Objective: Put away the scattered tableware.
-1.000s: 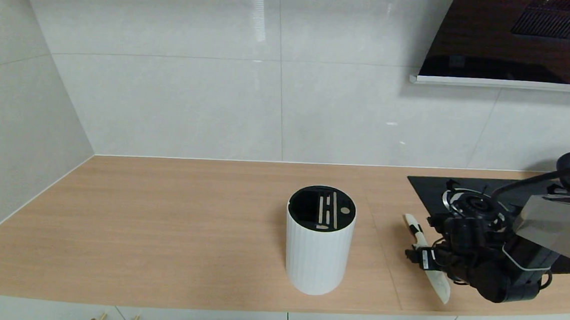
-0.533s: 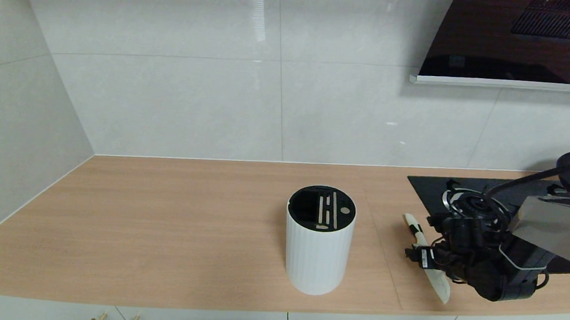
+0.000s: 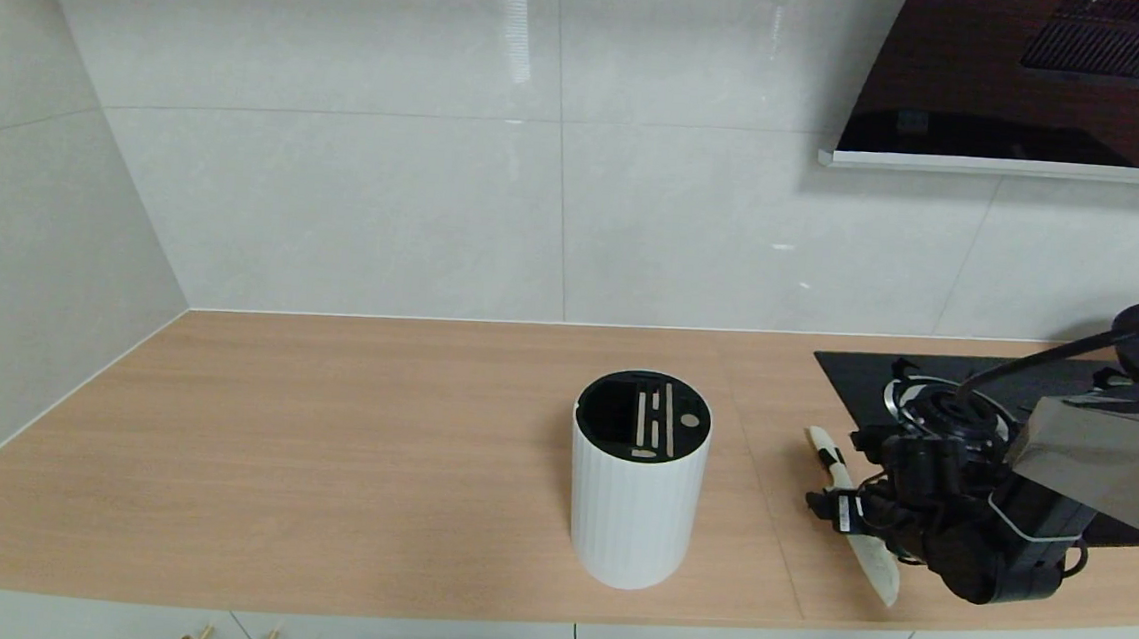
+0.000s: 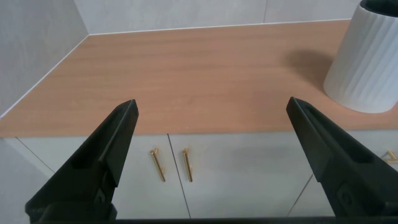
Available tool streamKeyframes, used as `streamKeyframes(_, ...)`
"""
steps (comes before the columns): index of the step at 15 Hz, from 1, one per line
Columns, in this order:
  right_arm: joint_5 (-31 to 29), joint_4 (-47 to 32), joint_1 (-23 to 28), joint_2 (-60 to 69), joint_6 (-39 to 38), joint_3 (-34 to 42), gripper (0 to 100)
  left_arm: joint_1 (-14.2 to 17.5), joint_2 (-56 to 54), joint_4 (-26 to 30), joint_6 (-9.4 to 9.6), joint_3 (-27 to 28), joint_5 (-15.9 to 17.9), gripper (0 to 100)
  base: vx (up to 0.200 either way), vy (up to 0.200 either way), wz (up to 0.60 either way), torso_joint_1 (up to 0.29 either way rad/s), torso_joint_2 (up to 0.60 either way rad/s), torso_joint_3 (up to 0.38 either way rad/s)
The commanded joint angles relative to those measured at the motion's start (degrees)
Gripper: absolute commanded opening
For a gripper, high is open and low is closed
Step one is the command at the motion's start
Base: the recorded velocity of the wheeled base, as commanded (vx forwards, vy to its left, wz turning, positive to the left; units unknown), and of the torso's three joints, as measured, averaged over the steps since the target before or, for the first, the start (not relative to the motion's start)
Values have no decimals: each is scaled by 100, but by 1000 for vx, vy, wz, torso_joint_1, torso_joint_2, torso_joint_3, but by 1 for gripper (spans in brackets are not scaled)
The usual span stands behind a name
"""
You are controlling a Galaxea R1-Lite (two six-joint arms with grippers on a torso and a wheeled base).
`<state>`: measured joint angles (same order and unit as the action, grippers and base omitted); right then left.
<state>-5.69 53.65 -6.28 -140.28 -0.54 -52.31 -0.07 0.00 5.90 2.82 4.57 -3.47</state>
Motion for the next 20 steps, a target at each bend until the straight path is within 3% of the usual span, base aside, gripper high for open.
streamKeyframes(1,7,5,-5,-35,1,1,100,-1,9,-1,0,0,-4,100,0,0,0,0,0,0)
streamKeyframes(4,7,5,-5,-70,1,1,100,-1,9,-1,0,0,-4,100,0,0,0,0,0,0)
streamKeyframes(5,7,5,-5,-88,1,1,0,-1,9,-1,-27,0,-4,100,0,0,0,0,0,0)
streamKeyframes(15,-2,-4,-5,-105,1,45,0,-1,9,-1,-27,0,-4,100,0,0,0,0,0,0)
streamKeyframes(20,86,14,-23,985,-96,590,0,7,9,-1,-27,0,-30,100,0,0,0,0,0,0)
